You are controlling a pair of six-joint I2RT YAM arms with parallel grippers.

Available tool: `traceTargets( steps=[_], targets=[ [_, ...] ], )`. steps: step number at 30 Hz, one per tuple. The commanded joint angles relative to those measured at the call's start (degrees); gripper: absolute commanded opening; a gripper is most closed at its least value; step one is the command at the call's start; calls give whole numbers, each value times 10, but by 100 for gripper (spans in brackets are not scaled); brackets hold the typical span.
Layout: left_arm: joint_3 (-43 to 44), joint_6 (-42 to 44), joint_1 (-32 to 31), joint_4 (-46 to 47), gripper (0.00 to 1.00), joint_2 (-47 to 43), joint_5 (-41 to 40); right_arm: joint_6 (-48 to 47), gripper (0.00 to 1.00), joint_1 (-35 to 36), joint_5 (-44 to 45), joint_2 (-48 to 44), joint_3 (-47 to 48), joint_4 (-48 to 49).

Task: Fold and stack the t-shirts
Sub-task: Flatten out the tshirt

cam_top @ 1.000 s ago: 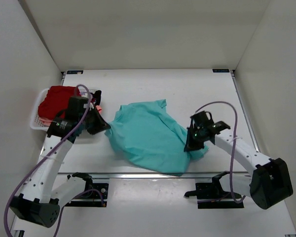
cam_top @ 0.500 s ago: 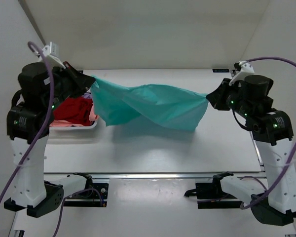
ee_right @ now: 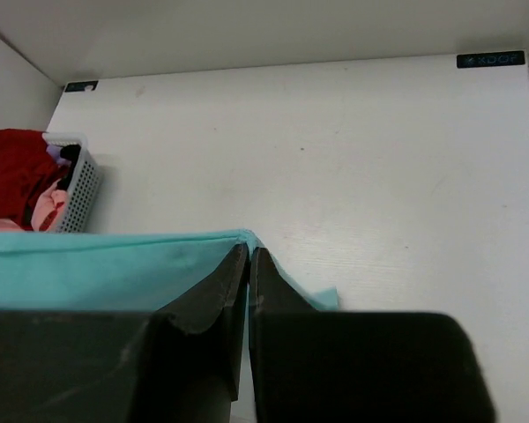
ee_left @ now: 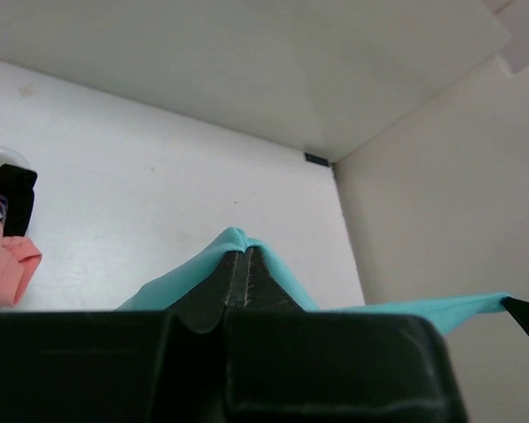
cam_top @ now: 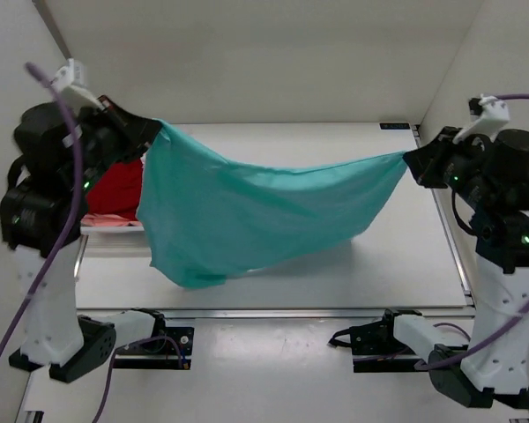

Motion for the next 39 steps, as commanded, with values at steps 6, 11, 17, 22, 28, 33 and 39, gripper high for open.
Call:
traceTargets(
  steps=[6, 11, 17, 22, 28, 33, 39],
  targets=[
    [-11, 13, 25, 61, 0, 190, -7, -24, 0, 5, 64, 125, -140, 198],
    [198, 6, 58, 43, 0, 383, 25, -50, 0, -24, 73, 243, -16, 223],
    [149, -57, 98, 178, 0, 329, 88, -48, 0, -12, 124, 317, 178, 218],
    [167, -55, 89, 138, 0, 308, 123, -50, 0, -26, 139, 270, 143, 211],
    [-22, -25, 50, 141, 0, 190, 111, -56, 0, -43, 129, 185, -29, 206],
    [-304, -15, 23, 158, 0, 38, 107, -49, 0, -53, 121, 109, -246, 222],
    [-612, -33, 21, 149, 0, -93, 128, -26, 0, -62, 128, -3, -465, 187]
  ],
)
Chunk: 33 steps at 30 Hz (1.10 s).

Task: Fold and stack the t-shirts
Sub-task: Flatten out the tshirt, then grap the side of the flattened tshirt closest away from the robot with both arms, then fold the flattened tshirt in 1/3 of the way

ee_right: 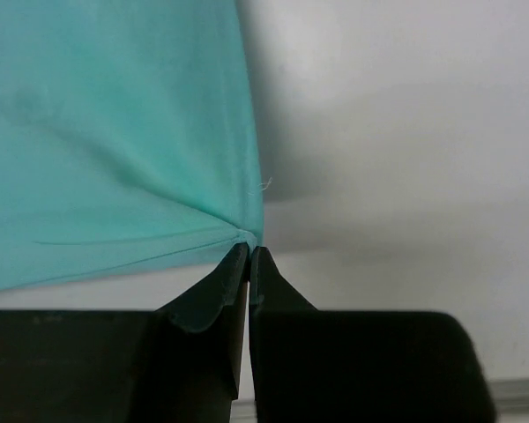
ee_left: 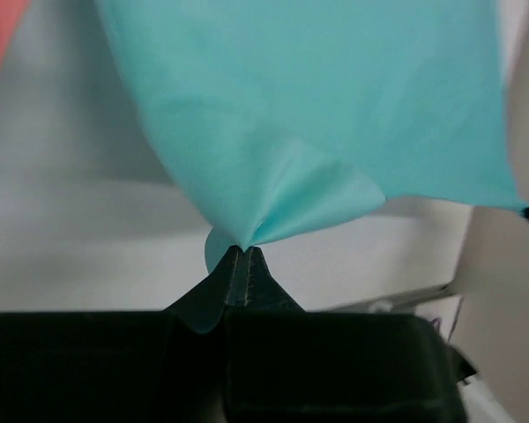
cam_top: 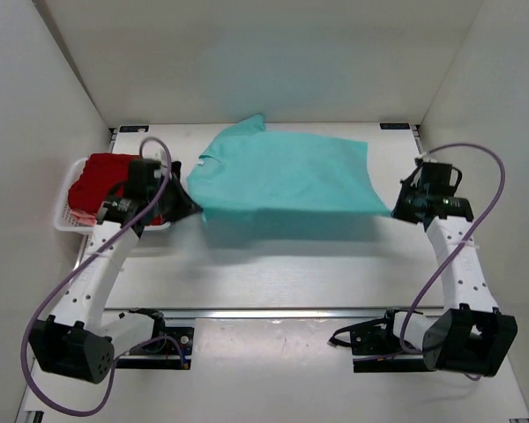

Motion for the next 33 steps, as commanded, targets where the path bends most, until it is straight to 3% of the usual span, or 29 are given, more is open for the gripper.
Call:
traceTargets(
  steps=[1, 6, 9, 12, 18, 25, 33],
  targets=[
    [-107, -10, -1, -19, 0, -64, 16, 15, 0, -1, 7, -76, -47, -19],
    [-256, -34, -1, -18, 0, -122, 35, 62, 0, -13, -21, -102, -140, -96],
    [-296, -49, -4, -22, 0, -138, 36, 90, 0, 20, 13, -96, -130, -136],
    [-311, -54, -3, -14, 0, -131, 40, 82, 0, -15, -11, -62, -142, -158],
    [-257, -40, -12, 15, 0, -33, 26, 95, 0, -26, -20, -35, -150, -179],
    [-132, 4, -3, 15, 0, 117, 4, 106, 0, -49, -32, -6, -158, -194],
    [-52, 15, -11, 9, 0, 219, 7, 126, 0, -55, -23, 18, -168, -209]
  ],
)
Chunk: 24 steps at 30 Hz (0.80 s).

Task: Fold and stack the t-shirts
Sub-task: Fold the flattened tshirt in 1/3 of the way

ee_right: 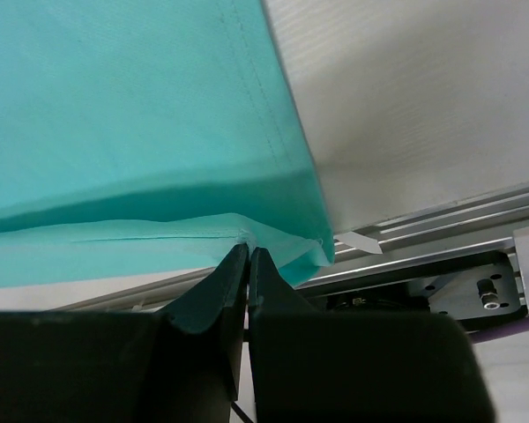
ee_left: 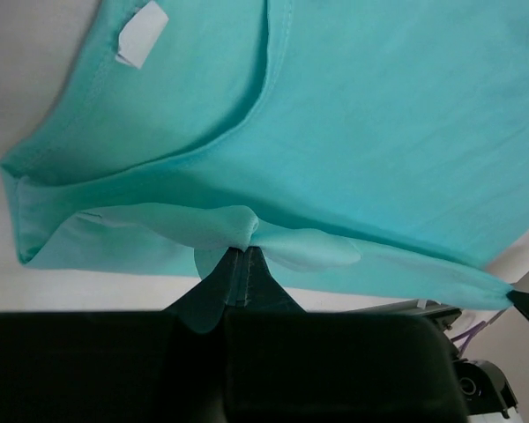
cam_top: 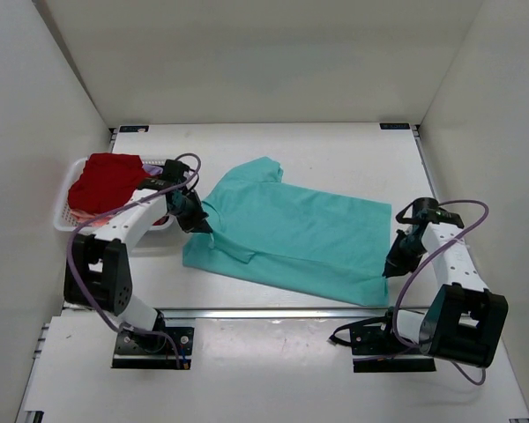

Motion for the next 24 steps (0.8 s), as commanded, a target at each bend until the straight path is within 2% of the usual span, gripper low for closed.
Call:
traceTargets(
  steps=[1, 8, 9, 10, 11, 13, 14, 18, 24],
  targets=[
    [31, 14, -6, 1, 0, 24, -7, 19, 0, -1, 10, 6, -7, -8],
    [91, 14, -13, 11, 0, 97, -2, 44, 0, 6, 26, 35, -14, -18],
    [108, 12, -14, 10, 4, 105, -1, 47, 0, 7, 31, 43, -13, -22],
    [126, 14, -12, 8, 15, 119, -5, 48, 1, 5, 36, 54, -12, -31],
    [135, 13, -10, 12, 20, 130, -4, 51, 17, 5, 40, 58, -6, -34],
    [178, 12, -12, 12, 23, 156, -4, 58, 37, 9, 62, 66, 28, -33],
    [204, 13, -10, 6, 26, 169, -5, 57, 40, 16, 84, 74, 40, -31],
    [263, 14, -11, -4, 30, 218, -14, 36, 39, 37, 83, 112, 117, 13],
    [319, 12, -32, 4, 30, 272, -19, 17, 28, 66, 36, 208, 170, 100]
  ],
)
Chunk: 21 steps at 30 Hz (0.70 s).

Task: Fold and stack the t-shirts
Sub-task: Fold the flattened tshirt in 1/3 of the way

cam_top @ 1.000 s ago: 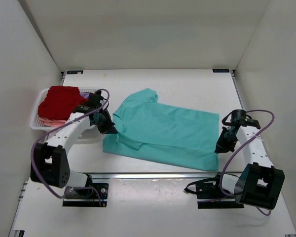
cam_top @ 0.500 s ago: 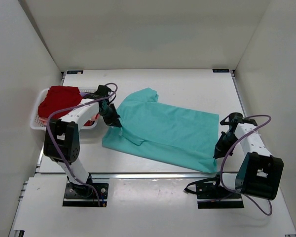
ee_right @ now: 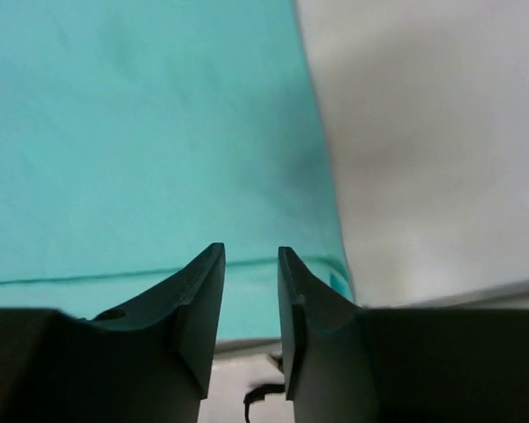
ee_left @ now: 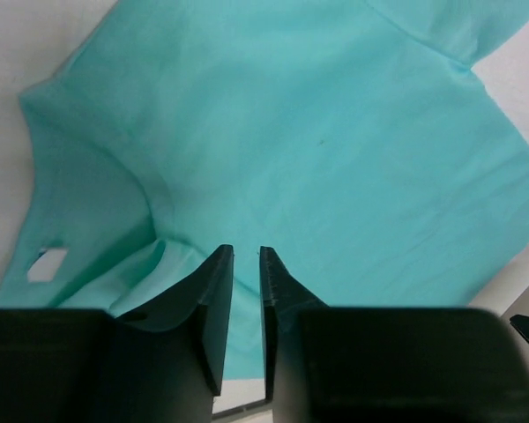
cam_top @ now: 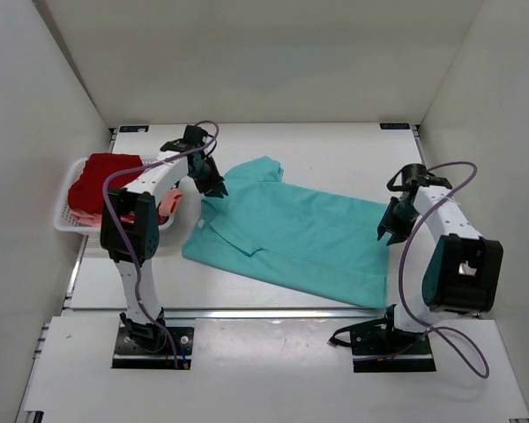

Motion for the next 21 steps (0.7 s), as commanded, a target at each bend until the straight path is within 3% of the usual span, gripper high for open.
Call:
traceTargets(
  steps=[1, 6, 13, 19, 21],
  targets=[
    [46, 5, -21, 4, 27, 26, -10, -11, 25, 14, -12, 57, 17, 60],
    [115, 6, -51, -23, 28, 108, -53, -11, 31, 25, 0, 119, 28, 92],
    [114, -14, -57, -39, 10, 157, -80, -21, 31, 18, 3, 221, 110, 105],
    [94, -18, -51, -51, 9, 143, -102, -25, 31, 11, 2, 340, 242, 78],
    [77, -22, -43, -40, 14, 127, -90, -31, 31, 9, 3, 366, 291, 62]
  ],
)
